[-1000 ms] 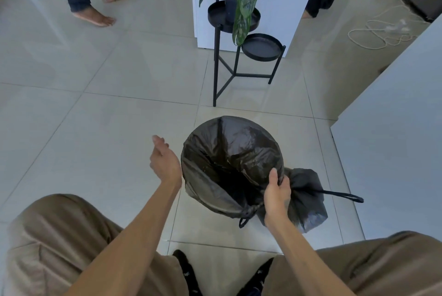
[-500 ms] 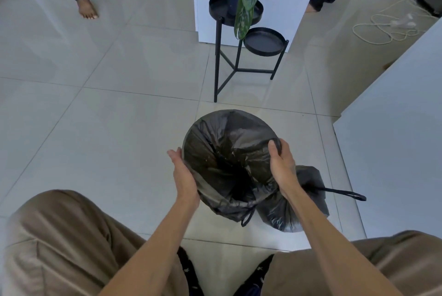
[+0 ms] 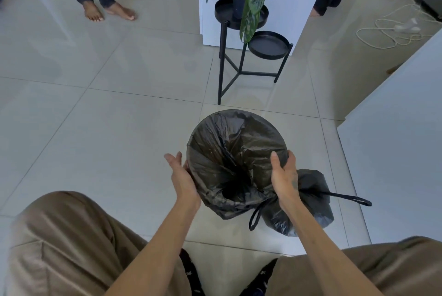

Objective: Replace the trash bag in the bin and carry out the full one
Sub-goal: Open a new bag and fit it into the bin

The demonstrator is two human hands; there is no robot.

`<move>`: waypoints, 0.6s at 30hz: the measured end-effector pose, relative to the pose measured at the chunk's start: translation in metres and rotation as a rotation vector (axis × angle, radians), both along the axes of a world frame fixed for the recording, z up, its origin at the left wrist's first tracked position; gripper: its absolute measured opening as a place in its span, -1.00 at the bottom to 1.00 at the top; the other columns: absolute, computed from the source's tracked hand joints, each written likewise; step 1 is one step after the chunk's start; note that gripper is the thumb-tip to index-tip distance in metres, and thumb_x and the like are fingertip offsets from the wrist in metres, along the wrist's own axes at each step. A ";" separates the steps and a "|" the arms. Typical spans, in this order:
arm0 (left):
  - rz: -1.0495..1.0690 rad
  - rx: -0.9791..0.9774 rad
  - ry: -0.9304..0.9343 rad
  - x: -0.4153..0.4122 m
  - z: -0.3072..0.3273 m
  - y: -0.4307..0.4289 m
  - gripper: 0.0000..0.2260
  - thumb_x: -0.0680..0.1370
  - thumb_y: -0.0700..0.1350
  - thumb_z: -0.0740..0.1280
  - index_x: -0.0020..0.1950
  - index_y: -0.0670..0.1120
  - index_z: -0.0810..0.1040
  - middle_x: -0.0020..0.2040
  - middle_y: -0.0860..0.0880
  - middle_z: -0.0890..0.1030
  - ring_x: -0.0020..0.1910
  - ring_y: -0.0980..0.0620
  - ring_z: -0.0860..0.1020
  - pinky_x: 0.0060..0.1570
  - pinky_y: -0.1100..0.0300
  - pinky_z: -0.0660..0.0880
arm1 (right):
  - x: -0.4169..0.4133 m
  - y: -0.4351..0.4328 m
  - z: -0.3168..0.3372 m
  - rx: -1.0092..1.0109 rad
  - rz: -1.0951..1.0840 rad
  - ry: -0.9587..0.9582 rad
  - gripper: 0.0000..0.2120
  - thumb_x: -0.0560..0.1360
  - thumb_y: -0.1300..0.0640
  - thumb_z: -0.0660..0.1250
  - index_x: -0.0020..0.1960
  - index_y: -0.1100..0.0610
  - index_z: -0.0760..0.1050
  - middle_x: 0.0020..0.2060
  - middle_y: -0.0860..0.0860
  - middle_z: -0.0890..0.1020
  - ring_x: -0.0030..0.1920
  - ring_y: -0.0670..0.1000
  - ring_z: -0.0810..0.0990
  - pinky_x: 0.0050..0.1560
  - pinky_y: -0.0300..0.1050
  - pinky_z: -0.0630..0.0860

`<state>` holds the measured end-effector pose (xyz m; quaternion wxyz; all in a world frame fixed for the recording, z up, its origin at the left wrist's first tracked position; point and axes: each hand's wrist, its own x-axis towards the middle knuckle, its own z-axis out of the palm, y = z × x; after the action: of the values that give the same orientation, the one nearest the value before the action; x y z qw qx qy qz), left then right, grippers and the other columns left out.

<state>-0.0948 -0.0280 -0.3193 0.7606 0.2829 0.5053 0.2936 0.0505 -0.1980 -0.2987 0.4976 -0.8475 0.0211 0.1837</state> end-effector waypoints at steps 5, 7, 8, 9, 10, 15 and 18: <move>-0.031 -0.182 -0.097 0.010 -0.005 -0.004 -0.22 0.47 0.53 0.00 0.38 0.03 0.55 0.16 -0.12 0.71 0.18 -0.20 0.63 0.27 -0.20 0.52 | -0.019 0.002 -0.005 -0.033 -0.035 -0.065 -0.40 0.61 -0.10 0.25 0.56 0.03 0.13 0.35 0.16 0.52 0.30 0.22 0.53 0.28 0.11 0.49; -0.084 -0.132 -0.004 0.009 -0.004 0.007 -0.24 0.50 0.50 -0.02 0.31 -0.02 0.58 0.06 -0.11 0.74 0.12 -0.20 0.65 0.21 -0.13 0.56 | -0.023 0.000 -0.007 -0.030 -0.031 -0.053 -0.37 0.61 -0.10 0.26 0.57 0.05 0.11 0.37 0.17 0.50 0.32 0.22 0.51 0.30 0.13 0.49; -0.119 -0.070 0.071 0.009 -0.003 0.013 -0.26 0.54 0.47 -0.03 0.29 -0.05 0.59 0.01 -0.10 0.75 0.11 -0.19 0.65 0.17 -0.08 0.58 | -0.022 -0.001 -0.005 -0.033 -0.020 -0.033 -0.36 0.60 -0.11 0.26 0.57 0.07 0.11 0.40 0.17 0.47 0.35 0.23 0.48 0.34 0.16 0.46; -0.139 0.002 0.158 0.009 -0.001 0.020 -0.28 0.58 0.42 -0.05 0.30 -0.09 0.59 0.04 -0.11 0.74 0.14 -0.19 0.64 0.19 -0.08 0.56 | -0.021 -0.001 -0.002 -0.054 -0.005 -0.029 -0.34 0.60 -0.12 0.25 0.58 0.10 0.10 0.44 0.18 0.42 0.41 0.23 0.43 0.39 0.18 0.42; -0.125 0.066 0.246 0.008 0.003 0.028 -0.30 0.61 0.38 -0.05 0.34 -0.10 0.56 0.14 -0.13 0.70 0.20 -0.18 0.61 0.27 -0.09 0.51 | -0.020 -0.003 0.001 -0.107 0.010 -0.073 -0.32 0.60 -0.12 0.25 0.58 0.13 0.10 0.49 0.18 0.35 0.46 0.23 0.34 0.44 0.21 0.35; 0.020 0.552 0.401 -0.003 0.043 0.052 -0.68 0.67 0.12 0.12 0.09 -0.03 0.57 0.02 -0.04 0.67 0.07 -0.04 0.62 0.19 0.00 0.54 | -0.004 0.005 0.032 -0.082 0.195 -0.588 -0.55 0.62 -0.05 0.25 0.41 0.16 0.39 0.31 0.11 0.51 0.30 0.08 0.48 0.31 0.01 0.46; -0.498 0.750 0.239 0.014 0.068 0.032 -0.79 0.63 -0.01 0.21 -0.01 0.04 0.65 -0.17 0.03 0.71 -0.15 0.06 0.67 -0.08 0.21 0.61 | 0.019 0.048 0.039 0.037 0.466 -0.211 -0.78 0.66 -0.02 0.19 0.14 0.06 0.55 -0.05 0.04 0.68 -0.05 0.04 0.67 0.02 -0.05 0.62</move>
<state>-0.0812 0.0042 -0.2517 0.5896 0.6829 0.3649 0.2299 0.0693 -0.1499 -0.2594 0.4568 -0.8346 -0.2301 0.2045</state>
